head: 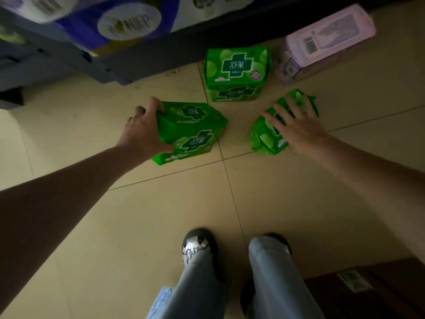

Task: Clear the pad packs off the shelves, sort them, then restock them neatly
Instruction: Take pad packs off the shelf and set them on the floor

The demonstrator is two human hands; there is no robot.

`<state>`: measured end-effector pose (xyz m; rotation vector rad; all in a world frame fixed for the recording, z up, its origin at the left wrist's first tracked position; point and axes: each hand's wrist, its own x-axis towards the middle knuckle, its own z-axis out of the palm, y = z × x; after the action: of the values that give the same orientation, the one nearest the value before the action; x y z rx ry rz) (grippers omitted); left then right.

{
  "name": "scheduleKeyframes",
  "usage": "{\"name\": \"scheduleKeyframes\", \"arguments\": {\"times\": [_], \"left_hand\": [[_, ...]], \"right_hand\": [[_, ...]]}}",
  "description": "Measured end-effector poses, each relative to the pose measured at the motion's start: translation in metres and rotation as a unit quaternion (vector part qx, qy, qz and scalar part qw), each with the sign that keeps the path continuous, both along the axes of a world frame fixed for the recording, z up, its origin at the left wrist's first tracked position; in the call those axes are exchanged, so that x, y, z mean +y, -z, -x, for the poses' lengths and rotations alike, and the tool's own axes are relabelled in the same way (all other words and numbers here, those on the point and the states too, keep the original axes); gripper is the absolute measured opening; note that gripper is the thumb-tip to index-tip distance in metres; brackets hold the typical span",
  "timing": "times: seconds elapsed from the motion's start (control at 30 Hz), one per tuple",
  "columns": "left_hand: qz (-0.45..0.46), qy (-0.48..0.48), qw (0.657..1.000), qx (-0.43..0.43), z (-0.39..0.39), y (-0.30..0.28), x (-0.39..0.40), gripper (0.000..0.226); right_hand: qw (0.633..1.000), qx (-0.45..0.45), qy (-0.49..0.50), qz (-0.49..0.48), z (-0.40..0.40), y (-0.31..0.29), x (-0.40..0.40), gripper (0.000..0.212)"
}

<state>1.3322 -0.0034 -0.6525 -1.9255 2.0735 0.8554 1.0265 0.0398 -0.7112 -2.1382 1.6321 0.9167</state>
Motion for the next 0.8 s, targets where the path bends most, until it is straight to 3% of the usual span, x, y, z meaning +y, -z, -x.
{"name": "scheduleKeyframes", "arguments": {"times": [0.1, 0.23, 0.37, 0.47, 0.53, 0.6, 0.67, 0.8], "left_hand": [[0.022, -0.004, 1.000, 0.016, -0.008, 0.000, -0.006, 0.074], [0.048, 0.014, 0.999, 0.013, -0.021, 0.006, -0.020, 0.071], [0.113, -0.004, 0.993, 0.019, -0.042, 0.010, -0.034, 0.065], [0.137, -0.019, 0.990, -0.004, -0.053, 0.020, -0.037, 0.058], [0.091, -0.016, 0.992, -0.081, -0.050, 0.037, -0.042, 0.059], [-0.025, -0.001, 0.987, -0.158, -0.036, 0.049, -0.045, 0.068], [-0.091, 0.021, 0.984, -0.149, -0.016, 0.046, -0.044, 0.075], [-0.067, 0.086, 0.989, -0.096, 0.028, -0.021, -0.039, 0.076]], "right_hand": [[0.996, -0.063, -0.030, 0.048, 0.003, -0.002, -0.022, 0.089], [0.983, -0.132, -0.018, 0.127, -0.034, 0.000, -0.046, 0.097], [0.982, -0.103, 0.026, 0.159, -0.070, 0.013, -0.057, 0.096], [0.968, -0.098, 0.066, 0.223, -0.077, 0.023, -0.046, 0.084], [0.970, -0.100, 0.082, 0.203, -0.079, 0.021, -0.041, 0.081], [0.978, -0.095, 0.099, 0.154, -0.081, 0.011, -0.041, 0.083], [0.983, -0.098, 0.117, 0.105, -0.080, -0.006, -0.044, 0.081], [0.985, -0.100, 0.128, 0.053, -0.065, -0.082, -0.048, 0.063]]}}
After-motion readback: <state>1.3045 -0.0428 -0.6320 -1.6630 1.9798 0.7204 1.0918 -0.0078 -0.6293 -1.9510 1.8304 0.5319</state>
